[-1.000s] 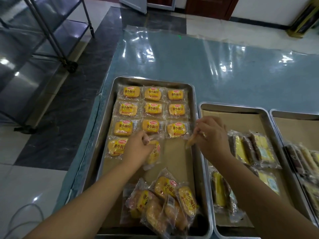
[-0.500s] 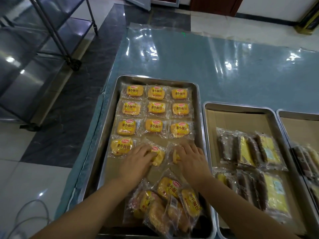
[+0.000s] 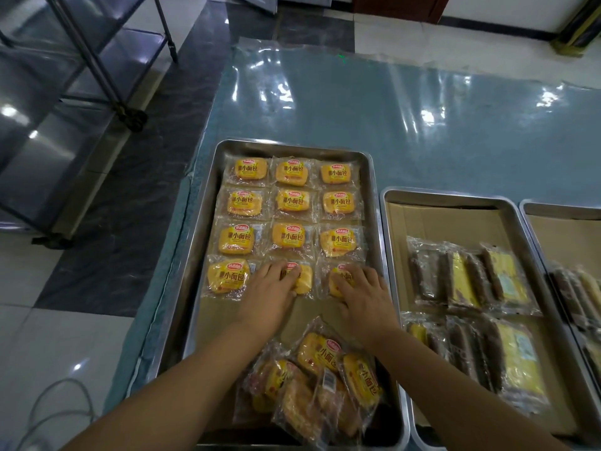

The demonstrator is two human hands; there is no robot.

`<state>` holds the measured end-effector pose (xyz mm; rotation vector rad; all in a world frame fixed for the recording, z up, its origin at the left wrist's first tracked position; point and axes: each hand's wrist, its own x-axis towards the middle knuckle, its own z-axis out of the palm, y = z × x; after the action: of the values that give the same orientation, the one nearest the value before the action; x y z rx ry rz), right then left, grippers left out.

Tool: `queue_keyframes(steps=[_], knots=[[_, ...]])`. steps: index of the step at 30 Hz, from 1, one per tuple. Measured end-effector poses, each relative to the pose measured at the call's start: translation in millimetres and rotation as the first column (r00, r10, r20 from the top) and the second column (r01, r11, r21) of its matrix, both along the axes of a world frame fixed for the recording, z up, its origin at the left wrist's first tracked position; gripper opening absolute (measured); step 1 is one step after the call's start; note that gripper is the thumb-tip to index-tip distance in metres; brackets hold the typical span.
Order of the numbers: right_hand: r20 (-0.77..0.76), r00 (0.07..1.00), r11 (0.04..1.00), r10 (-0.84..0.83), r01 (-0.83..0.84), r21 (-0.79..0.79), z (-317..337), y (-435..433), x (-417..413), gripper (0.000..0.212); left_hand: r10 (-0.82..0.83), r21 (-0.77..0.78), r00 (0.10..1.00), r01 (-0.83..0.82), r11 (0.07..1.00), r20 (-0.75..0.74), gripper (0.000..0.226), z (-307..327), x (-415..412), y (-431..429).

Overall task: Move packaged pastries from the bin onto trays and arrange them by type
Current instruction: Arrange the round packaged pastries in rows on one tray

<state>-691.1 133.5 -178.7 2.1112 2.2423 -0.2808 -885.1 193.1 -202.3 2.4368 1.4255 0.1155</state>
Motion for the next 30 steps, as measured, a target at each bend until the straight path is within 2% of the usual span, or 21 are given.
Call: queue_keyframes(steps=[3, 14, 18, 22, 27, 30], knots=[[-0.023, 1.0, 1.0, -0.012, 0.012, 0.011, -1, -2, -4, 0.045, 0.004, 0.005, 1.0, -0.004, 1.0, 0.01, 0.053, -2, 0, 1], [-0.001, 0.998, 0.997, -0.058, 0.058, -0.042, 8, -7, -11, 0.05, -0.036, -0.02, 0.999, 0.036, 0.999, 0.034, 0.055, -3, -8, 1], [-0.065, 0.994, 0.994, -0.093, 0.089, -0.061, 15, -3, -13, 0.036, -0.064, -0.048, 0.996, 0.067, 0.997, 0.063, 0.056, 1, -13, -1], [-0.165, 0.977, 0.987, -0.135, 0.146, 0.059, 21, -12, -18, 0.018, -0.135, 0.01, 0.979, 0.135, 0.991, 0.152, 0.035, 5, -16, -14], [-0.265, 0.947, 0.974, -0.182, 0.21, 0.082, 25, -37, -30, 0.018, -0.208, -0.14, 0.97, 0.224, 0.964, 0.123, 0.032, 10, -6, -41], [-0.285, 0.927, 0.964, -0.243, 0.263, 0.034, 23, -47, -36, 0.023, -0.106, -0.307, 0.976, 0.161, 0.938, 0.19, 0.021, 17, -3, -50]])
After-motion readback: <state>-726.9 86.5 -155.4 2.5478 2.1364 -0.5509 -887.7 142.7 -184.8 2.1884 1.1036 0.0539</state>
